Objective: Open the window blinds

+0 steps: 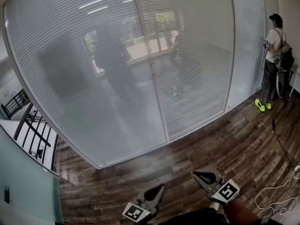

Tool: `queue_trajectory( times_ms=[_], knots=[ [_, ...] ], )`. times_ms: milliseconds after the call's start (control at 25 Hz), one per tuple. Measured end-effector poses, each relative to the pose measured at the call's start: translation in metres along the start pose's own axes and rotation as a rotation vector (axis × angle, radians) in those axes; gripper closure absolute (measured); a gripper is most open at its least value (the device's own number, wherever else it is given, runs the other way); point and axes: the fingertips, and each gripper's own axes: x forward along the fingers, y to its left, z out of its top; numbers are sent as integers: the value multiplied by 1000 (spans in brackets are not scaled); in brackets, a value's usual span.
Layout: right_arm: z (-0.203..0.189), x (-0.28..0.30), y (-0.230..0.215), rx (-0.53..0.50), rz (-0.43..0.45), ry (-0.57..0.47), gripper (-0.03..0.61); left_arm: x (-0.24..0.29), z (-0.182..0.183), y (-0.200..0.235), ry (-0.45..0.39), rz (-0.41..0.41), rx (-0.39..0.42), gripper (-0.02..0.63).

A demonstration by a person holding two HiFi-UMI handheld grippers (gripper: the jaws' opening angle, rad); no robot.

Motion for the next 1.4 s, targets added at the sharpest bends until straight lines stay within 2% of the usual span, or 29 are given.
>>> queue_trajectory(
  times_ms=[320,480,680,840,1400],
  knots=[
    [-6,0,1,0,0,27,575,1,-1,0,9,-12,11,610],
    [-4,2,2,6,-2,5,574,2,-3,2,13,-8,18,610],
    [-5,7,5,-19,-3,9,574,1,1,3,-17,-23,-42,609],
    [-4,11,11,-24,14,9,574,0,0,2,12,-20,15,609],
    [-10,11,14,-15,19,23,574,4,-3,-4,22,-39,38,611]
  ],
)
